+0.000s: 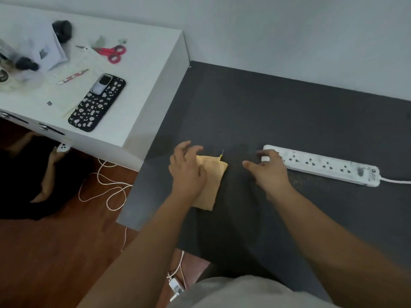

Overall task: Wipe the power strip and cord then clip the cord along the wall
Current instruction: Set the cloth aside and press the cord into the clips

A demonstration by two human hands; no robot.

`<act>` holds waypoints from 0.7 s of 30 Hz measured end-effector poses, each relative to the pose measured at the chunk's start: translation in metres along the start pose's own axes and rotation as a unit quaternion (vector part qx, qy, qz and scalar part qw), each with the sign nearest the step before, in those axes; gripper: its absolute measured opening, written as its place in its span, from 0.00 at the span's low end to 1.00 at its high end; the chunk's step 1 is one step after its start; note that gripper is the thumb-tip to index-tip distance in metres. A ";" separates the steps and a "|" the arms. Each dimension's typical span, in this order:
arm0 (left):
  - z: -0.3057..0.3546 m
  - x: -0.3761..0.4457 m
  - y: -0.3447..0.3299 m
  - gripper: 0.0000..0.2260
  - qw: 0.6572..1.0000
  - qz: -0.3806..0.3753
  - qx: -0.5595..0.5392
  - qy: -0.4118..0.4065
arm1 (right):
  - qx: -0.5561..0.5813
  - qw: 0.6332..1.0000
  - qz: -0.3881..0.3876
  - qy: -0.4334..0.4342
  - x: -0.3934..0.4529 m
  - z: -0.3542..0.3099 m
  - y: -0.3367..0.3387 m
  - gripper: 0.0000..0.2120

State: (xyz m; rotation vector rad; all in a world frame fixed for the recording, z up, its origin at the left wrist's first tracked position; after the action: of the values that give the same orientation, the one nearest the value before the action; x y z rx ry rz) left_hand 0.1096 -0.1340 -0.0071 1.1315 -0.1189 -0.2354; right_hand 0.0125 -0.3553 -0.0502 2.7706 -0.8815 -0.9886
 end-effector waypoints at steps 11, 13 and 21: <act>0.166 0.016 -0.082 0.21 0.960 -0.155 0.098 -0.210 | -0.104 0.981 0.154 0.056 0.034 0.003 0.248 0.23; 0.179 0.016 -0.095 0.25 0.949 -0.172 0.138 -0.226 | -0.183 0.976 0.111 0.042 0.038 0.018 0.277 0.30; 0.193 0.015 -0.115 0.27 0.951 -0.155 0.181 -0.198 | -0.358 0.928 0.000 0.107 0.064 0.045 0.292 0.35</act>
State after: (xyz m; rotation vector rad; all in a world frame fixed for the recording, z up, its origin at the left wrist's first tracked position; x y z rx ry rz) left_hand 0.0685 -0.3538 -0.0304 1.4556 -0.3521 -0.7470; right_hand -0.1191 -0.6279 -0.0492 2.1854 -0.3750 -0.7765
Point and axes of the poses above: each hand's wrist, its own x-axis towards the middle knuckle, its own y-axis out of the back of the hand, z = x × y, the point moved 10 cm from there along x, towards the middle knuckle, and after that the axes turned 5 degrees about x, right-handed, at the moved point
